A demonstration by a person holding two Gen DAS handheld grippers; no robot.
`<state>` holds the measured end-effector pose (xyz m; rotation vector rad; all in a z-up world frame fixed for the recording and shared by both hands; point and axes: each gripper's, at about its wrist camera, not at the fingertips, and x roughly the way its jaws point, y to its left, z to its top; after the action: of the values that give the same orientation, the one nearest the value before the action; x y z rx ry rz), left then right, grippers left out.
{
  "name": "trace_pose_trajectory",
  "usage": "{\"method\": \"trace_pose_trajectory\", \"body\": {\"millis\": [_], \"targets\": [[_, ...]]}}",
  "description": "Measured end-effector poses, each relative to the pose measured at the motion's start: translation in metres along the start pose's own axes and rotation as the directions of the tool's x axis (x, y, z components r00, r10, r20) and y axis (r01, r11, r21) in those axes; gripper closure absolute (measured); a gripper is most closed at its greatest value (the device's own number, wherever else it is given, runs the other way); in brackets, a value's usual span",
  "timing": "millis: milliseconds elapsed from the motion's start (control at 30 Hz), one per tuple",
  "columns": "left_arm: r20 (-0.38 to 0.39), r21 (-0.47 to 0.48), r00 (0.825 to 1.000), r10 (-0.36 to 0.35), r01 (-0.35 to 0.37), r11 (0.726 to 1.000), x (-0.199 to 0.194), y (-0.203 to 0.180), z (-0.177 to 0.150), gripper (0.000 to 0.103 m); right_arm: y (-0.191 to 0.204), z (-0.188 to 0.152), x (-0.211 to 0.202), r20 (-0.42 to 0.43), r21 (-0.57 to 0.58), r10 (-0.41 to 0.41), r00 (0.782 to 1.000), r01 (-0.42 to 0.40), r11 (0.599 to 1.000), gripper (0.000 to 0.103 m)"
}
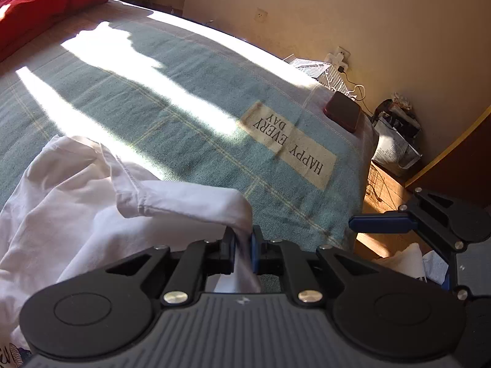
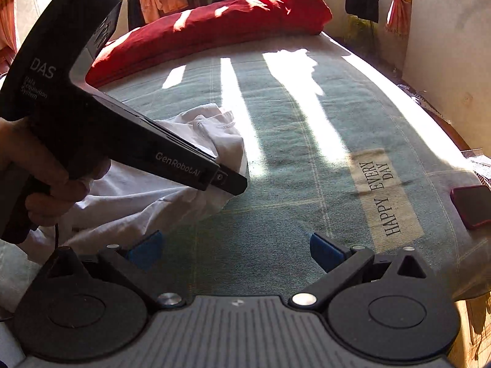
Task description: Fold clothes
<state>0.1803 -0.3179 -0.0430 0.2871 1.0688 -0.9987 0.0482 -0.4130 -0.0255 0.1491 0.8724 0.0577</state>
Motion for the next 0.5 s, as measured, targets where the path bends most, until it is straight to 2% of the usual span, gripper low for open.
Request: {"method": "trace_pose_trajectory", "body": {"millis": [267, 400, 500], "targets": [[0.110, 0.057, 0.993, 0.033, -0.040, 0.998, -0.080, 0.001, -0.015, 0.073, -0.004, -0.003, -0.002, 0.004, 0.057, 0.005, 1.000, -0.005, 0.998, 0.000], [0.138, 0.027, 0.984, 0.115, -0.120, 0.992, -0.117, 0.019, -0.036, 0.068, 0.008, 0.001, -0.006, 0.011, 0.093, 0.052, 0.999, -0.052, 0.994, 0.000], [0.128, -0.025, 0.973, 0.193, -0.191, 0.981, -0.138, 0.037, -0.062, 0.068, 0.028, 0.003, -0.009, 0.026, 0.063, 0.068, 0.997, -0.069, 0.996, 0.000]]}}
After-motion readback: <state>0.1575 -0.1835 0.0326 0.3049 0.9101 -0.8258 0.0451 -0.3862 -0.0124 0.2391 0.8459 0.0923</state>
